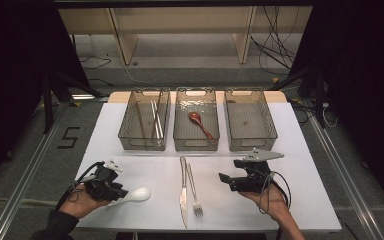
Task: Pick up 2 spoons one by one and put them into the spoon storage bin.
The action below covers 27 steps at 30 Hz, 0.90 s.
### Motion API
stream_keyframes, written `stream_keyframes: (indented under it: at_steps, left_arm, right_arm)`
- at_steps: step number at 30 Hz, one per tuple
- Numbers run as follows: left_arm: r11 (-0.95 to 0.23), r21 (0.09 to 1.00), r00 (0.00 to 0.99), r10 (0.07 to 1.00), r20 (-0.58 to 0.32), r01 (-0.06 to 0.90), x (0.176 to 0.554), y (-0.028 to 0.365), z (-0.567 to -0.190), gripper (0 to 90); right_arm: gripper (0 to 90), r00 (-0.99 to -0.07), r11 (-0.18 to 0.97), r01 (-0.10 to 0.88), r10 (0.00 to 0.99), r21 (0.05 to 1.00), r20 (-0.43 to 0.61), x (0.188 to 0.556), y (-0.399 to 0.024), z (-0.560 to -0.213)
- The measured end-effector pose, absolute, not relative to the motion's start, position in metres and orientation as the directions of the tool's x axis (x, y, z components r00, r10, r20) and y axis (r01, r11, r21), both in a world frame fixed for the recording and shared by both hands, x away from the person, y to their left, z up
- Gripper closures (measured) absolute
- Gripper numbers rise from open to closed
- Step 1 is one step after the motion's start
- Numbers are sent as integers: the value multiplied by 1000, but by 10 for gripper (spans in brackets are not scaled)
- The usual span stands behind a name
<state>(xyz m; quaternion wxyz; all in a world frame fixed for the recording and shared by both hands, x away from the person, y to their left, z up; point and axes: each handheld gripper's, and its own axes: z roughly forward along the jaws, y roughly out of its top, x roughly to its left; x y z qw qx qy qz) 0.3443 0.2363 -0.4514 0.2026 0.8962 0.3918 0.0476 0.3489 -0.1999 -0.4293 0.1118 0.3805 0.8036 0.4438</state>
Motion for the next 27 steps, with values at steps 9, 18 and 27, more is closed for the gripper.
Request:
stream_keyframes:
  at_steps: [9,18,27]
  left_arm:
    - [-674,350,728,685,-36,651,342,226,-461,404]
    - [-717,330,761,648,-8,614,341,220,-464,364]
    - [-755,310,794,608,2,577,340,215,-466,577]
  right_arm:
    - [256,-686,316,512,710,799,159,349,-201,-429]
    - [257,-686,316,512,710,799,159,349,-201,-429]
    - [260,-685,317,512,711,798,158,350,-201,-429]
